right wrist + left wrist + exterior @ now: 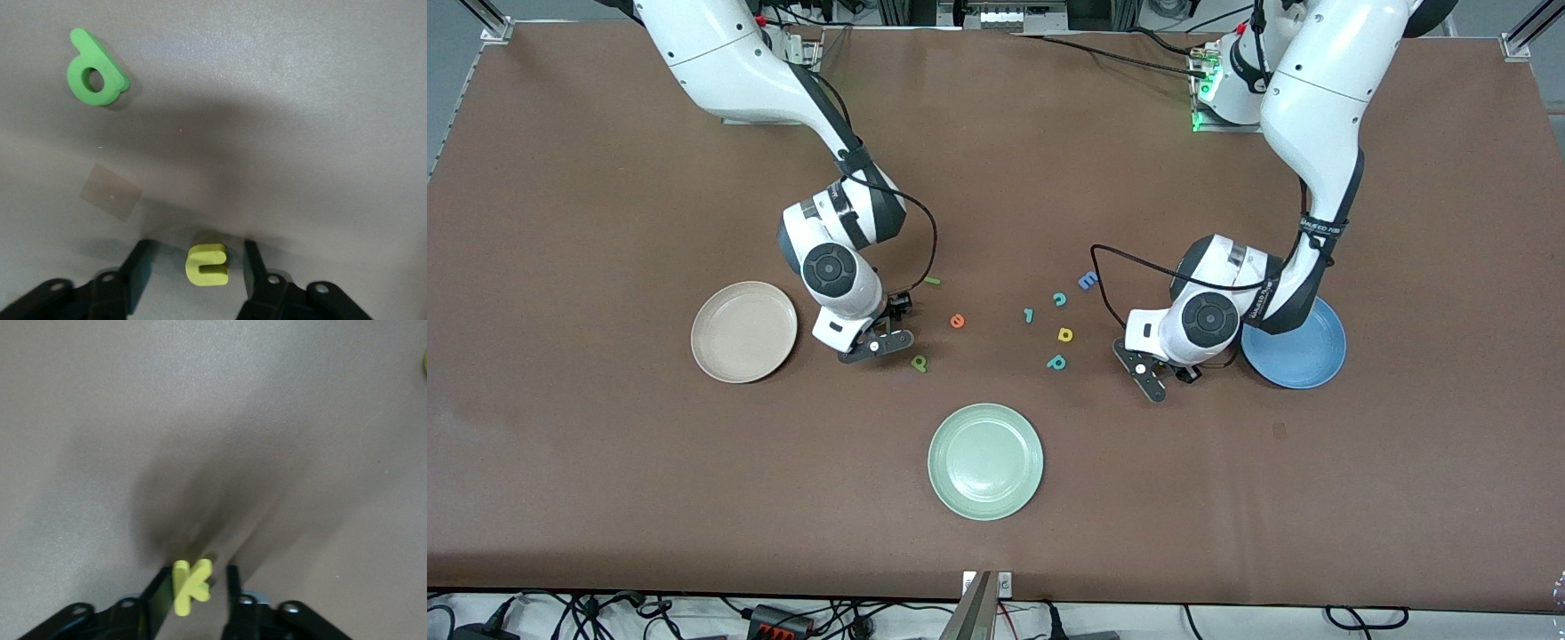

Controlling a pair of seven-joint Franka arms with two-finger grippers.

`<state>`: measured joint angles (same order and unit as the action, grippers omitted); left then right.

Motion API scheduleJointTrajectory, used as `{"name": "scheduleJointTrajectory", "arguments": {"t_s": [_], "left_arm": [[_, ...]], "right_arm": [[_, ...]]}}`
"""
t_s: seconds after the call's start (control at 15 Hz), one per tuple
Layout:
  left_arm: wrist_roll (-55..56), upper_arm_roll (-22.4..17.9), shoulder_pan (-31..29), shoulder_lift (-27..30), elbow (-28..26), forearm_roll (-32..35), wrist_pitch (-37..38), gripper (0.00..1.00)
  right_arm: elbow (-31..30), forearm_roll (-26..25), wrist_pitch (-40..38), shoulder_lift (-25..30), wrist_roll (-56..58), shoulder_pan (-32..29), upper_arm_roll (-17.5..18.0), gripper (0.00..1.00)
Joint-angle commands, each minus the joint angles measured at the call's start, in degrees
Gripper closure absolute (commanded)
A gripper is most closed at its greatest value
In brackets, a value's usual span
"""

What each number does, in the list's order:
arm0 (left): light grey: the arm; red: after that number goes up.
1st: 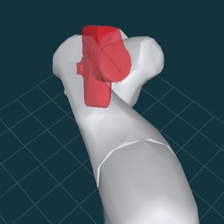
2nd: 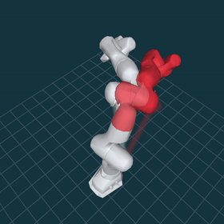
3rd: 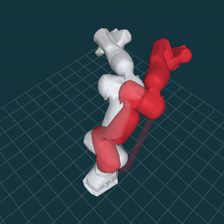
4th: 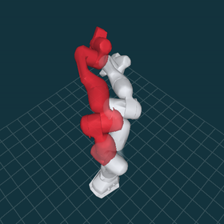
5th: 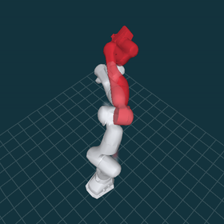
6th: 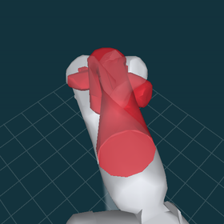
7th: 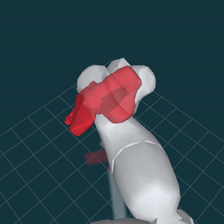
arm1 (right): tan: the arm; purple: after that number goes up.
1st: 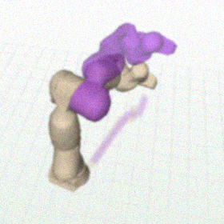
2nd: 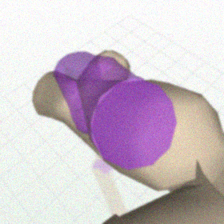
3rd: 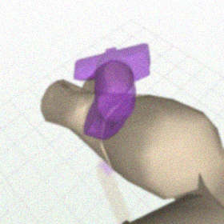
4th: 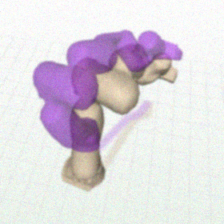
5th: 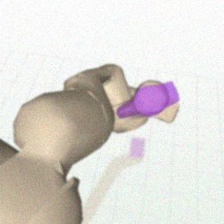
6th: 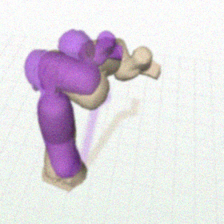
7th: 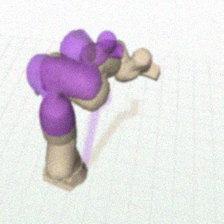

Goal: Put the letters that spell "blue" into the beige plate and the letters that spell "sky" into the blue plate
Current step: 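Drop the u with the right gripper while the left gripper drops the k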

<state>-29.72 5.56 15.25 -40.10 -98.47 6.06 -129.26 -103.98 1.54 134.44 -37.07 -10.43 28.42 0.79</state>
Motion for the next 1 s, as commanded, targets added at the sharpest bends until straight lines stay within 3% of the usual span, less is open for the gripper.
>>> {"name": "scheduleJointTrajectory", "arguments": {"t_s": [0.0, 0.2, 0.33, 0.53, 0.8, 0.87, 0.94], "left_arm": [[-1.13, -0.02, 0.13, 0.98, -1.46, 0.97, -0.12, 0.91], [-0.70, -0.54, 0.13, 3.17, -0.85, 0.97, 3.38, 0.93], [-0.60, -1.25, -0.40, 5.45, 0.12, 0.97, 8.48, 0.93], [-0.43, -3.45, -3.02, 8.36, 0.13, 0.97, 14.02, 0.93], [-1.22, -4.85, -9.34, 9.07, -1.62, 2.55, 14.74, 0.87], [-1.22, -4.59, -10.76, 9.07, -2.33, 2.55, 14.57, 0.83], [-1.22, -4.50, -11.03, 9.16, -2.68, 2.55, 14.56, 0.68]], "right_arm": [[-1.14, 0.65, 0.29, 0.33, -0.56, 0.23, 0.09, 0.54], [-1.14, 0.65, 0.21, 0.42, -0.56, -0.12, 0.09, 0.78], [-0.70, 0.65, 0.20, 0.86, -0.56, -0.29, 0.09, 0.85], [-0.52, 0.65, -0.06, 3.40, 0.06, -1.17, -0.44, 0.87], [-0.26, 0.30, -5.41, 7.53, 2.77, -8.45, -0.44, 0.87], [-0.35, 0.30, -7.42, 8.15, 4.87, -10.91, -0.44, 0.87], [-0.35, 0.39, -9.53, 8.68, 7.33, -13.37, -0.44, 0.87]]}}
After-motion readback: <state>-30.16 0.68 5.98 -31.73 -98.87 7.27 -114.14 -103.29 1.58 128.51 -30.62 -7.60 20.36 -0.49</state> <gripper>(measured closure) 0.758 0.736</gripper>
